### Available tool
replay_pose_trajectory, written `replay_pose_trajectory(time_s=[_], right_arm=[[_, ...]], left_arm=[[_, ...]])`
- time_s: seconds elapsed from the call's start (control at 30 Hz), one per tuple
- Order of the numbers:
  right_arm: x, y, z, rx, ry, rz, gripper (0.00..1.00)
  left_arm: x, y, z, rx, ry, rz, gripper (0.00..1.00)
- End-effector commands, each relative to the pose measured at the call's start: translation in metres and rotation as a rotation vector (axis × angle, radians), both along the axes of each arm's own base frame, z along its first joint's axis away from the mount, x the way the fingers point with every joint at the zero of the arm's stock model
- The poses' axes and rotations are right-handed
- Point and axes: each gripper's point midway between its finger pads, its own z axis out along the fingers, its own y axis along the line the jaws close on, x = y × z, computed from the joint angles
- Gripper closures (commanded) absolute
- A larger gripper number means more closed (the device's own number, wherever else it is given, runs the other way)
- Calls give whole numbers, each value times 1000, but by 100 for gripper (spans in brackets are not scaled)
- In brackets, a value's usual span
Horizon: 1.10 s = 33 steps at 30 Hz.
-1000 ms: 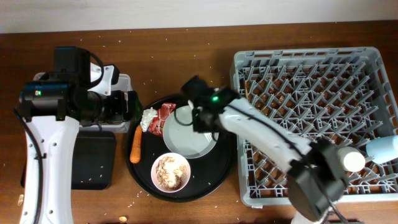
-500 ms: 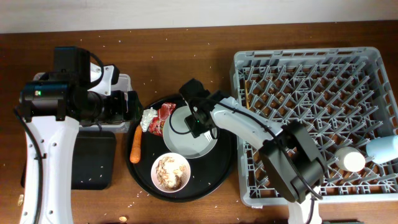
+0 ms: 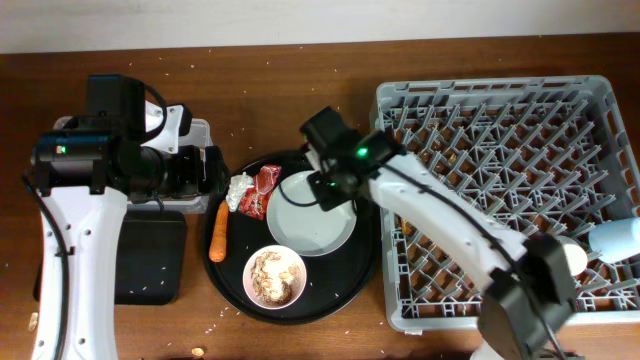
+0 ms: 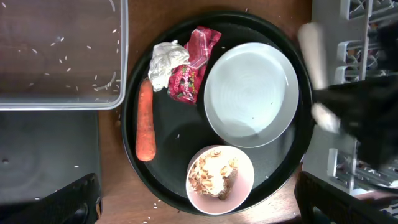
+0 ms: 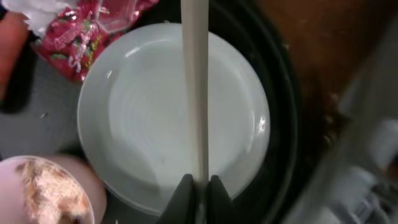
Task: Sort waste into correct bins and load items into the dishwasher rack
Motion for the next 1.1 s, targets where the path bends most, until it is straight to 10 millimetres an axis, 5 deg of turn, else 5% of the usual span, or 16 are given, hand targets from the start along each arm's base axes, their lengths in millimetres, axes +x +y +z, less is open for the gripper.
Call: replay_pose_trajectory(time_s=[0.0, 0.03, 0.1, 0.13, 0.17, 0.2, 0.3, 0.4, 0.47, 0.57, 0.6, 0.67, 0.73, 0.87, 0.97, 1.07], right_arm=[[26, -69, 50, 39, -73, -220, 96], [25, -99, 45, 15, -24, -291, 96], [11, -121, 2, -48, 100, -332, 96], [8, -123, -12, -72, 124, -333, 85], [7, -127, -18, -84, 134, -365, 61], [12, -125, -11, -58, 113, -365, 57], [20, -121, 79, 63, -99, -363, 52], [-7, -131, 169, 198, -340, -359, 37], [-25, -122, 183, 275, -333, -315, 40], [-40, -67, 114, 253, -57, -230, 50], [-38, -46, 49, 116, 95, -294, 50], [-35, -33, -3, 31, 208, -354, 57], [-28, -27, -76, -66, 335, -454, 59], [-20, -23, -125, -104, 365, -461, 62], [-23, -32, -133, -132, 395, -484, 69], [-24, -35, -131, -135, 401, -489, 96]], left_arm=[[-3, 1, 7, -1, -23, 4, 1], [-3, 1, 7, -1, -23, 4, 1], [-4, -2, 7, -16, -19, -1, 1], [-2, -2, 8, -16, -27, -2, 1], [-2, -2, 8, -16, -26, -1, 1], [-2, -6, 9, -37, -27, -9, 1], [-8, -30, 10, -62, -23, -98, 11], [-12, -46, -6, 112, -22, -159, 17], [-13, -42, -26, 212, 9, -59, 19], [-4, -16, -18, 247, -25, 74, 18], [-5, 8, -7, 241, -44, 152, 3], [-11, 32, 0, 246, -49, 231, 1], [-20, 55, 0, 267, -18, 301, 1], [-19, 55, 0, 265, -20, 302, 1], [-19, 54, 0, 263, -20, 301, 1], [-19, 54, 0, 263, -20, 301, 1]])
